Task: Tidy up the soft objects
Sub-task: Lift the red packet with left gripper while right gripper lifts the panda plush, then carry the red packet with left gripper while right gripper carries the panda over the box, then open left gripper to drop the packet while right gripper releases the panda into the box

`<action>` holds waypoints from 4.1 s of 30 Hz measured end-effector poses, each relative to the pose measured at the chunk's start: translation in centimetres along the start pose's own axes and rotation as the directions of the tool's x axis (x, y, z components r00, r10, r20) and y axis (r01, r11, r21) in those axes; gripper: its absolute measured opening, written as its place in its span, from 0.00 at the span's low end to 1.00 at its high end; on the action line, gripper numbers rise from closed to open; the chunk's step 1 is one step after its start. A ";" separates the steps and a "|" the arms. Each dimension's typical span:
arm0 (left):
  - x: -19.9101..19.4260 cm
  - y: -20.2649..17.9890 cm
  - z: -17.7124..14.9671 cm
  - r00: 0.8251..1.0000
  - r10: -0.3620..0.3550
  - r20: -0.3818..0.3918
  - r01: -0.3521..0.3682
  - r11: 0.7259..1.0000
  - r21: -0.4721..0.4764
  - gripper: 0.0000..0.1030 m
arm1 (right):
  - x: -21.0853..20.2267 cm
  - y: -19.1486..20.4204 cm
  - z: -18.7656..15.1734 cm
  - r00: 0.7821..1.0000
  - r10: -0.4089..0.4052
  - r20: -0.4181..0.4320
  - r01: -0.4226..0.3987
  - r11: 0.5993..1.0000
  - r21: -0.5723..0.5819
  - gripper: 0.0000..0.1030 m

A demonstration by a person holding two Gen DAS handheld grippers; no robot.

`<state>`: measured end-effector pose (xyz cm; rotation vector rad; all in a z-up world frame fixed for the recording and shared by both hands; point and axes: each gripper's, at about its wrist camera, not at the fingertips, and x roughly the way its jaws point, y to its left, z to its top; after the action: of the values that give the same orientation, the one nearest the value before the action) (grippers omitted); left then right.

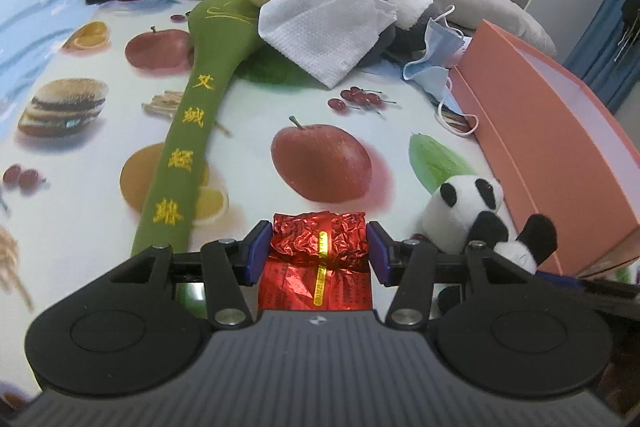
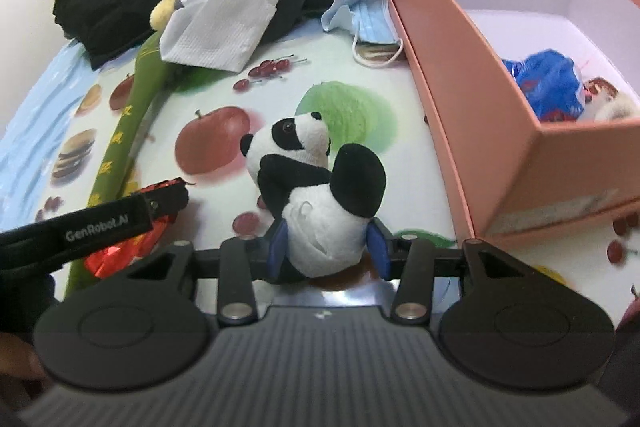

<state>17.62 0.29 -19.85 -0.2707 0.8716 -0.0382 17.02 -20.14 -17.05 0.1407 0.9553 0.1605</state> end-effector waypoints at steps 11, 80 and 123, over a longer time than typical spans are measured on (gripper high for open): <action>-3.6 -1.1 0.3 0.999 -0.019 0.050 0.019 1.000 0.007 0.55 | -3.0 0.3 0.3 0.997 -0.040 0.073 0.048 0.991 -0.121 0.49; -10.8 -19.4 14.9 0.936 -0.286 0.204 0.230 0.938 0.258 0.55 | -15.6 -10.0 13.6 0.926 -0.032 0.375 0.058 0.997 -0.059 0.38; -2.3 -25.5 15.1 0.949 -0.316 -0.028 0.303 0.879 0.368 0.69 | -12.4 -20.8 11.9 0.955 -0.173 0.240 0.134 0.976 0.169 0.55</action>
<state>29.57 -20.68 -2.52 -0.0546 0.7634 -0.4920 21.32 -43.57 -4.31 0.2197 0.7179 -0.0738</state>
